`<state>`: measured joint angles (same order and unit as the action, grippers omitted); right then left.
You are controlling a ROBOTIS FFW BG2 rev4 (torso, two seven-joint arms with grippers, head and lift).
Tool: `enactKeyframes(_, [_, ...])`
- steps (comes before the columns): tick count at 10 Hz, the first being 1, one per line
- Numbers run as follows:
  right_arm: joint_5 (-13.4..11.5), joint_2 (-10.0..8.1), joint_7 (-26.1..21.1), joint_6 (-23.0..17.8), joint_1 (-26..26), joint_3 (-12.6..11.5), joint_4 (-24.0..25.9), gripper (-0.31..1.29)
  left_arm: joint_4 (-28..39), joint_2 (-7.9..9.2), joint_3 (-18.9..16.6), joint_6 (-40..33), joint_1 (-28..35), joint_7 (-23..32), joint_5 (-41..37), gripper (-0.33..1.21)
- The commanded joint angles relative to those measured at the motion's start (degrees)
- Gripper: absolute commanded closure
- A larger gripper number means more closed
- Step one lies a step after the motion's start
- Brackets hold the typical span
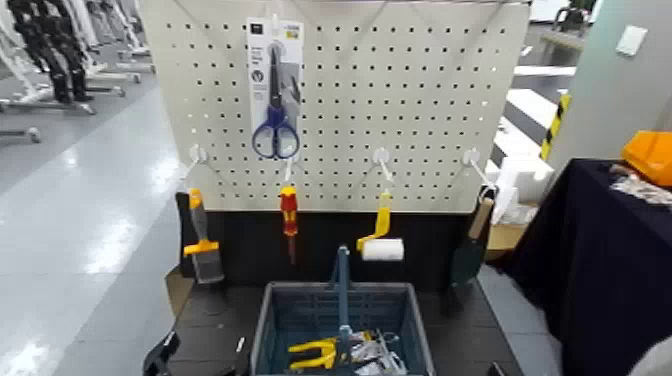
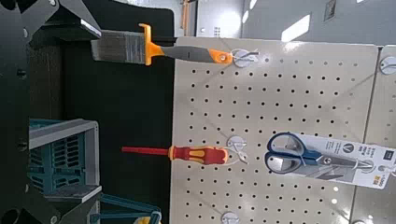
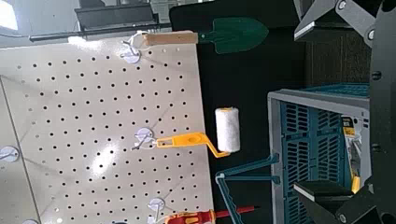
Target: Put the blue scissors into the crate.
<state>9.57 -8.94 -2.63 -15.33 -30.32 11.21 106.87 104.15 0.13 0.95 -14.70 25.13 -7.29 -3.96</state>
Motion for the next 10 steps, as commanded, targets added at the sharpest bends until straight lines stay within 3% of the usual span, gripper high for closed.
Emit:
enactKeyframes(1, [0.0, 0.06, 0.0, 0.1, 0.0, 0.0, 0.0, 0.18, 0.3, 0.67, 0.5, 1.2, -0.3, -0.2, -0.8, 0.14])
enactKeyframes(6, [0.2, 0.06, 0.0, 0.3, 0.1, 0.0, 0.0, 0.18, 0.7, 0.84, -1.6, 4.6, -3.5, -5.5, -2.5, 0.15])
enactKeyframes(10, [0.3, 0.24, -0.1, 0.5, 0.2, 0.1, 0.0, 0.18, 1.6, 0.93, -5.0, 11.1, -10.0, -13.5, -3.4, 0.16])
